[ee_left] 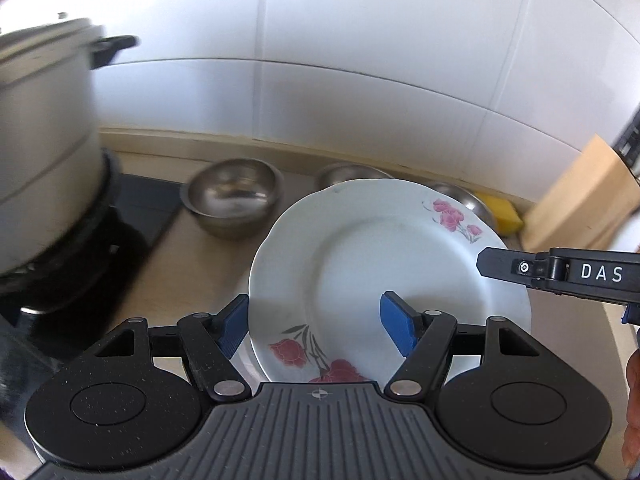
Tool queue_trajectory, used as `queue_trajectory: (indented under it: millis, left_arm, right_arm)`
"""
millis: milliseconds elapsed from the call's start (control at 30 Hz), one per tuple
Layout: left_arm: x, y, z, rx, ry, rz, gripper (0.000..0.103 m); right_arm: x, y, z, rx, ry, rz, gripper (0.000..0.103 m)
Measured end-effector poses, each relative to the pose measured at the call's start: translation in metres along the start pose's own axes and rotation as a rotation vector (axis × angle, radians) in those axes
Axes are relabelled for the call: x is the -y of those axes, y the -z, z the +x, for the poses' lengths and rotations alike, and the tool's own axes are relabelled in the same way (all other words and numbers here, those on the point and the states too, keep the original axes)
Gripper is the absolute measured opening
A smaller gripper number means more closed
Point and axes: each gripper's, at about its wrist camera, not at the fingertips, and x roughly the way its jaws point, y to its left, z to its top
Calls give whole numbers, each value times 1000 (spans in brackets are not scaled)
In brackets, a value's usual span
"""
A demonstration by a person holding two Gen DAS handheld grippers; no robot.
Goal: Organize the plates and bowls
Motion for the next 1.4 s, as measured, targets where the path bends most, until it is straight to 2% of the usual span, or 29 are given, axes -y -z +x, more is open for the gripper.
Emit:
queue_trajectory:
  millis: [133, 333, 733, 1400]
  left_arm:
    - [-24, -7, 0, 9, -20, -10, 69]
    - [-40, -6, 14, -10, -9, -13, 69]
    - [-39, -3, 38, -46, 35, 38, 69]
    - [-40, 0, 68, -93, 35, 75, 70]
  right_arm:
    - [-25, -2, 16, -6, -9, -25, 8]
    - [-36, -2, 36, -21, 14, -22, 8]
    - [-29, 3, 53, -33, 82, 20, 8]
    - [-23, 11, 79, -81, 137, 46, 8]
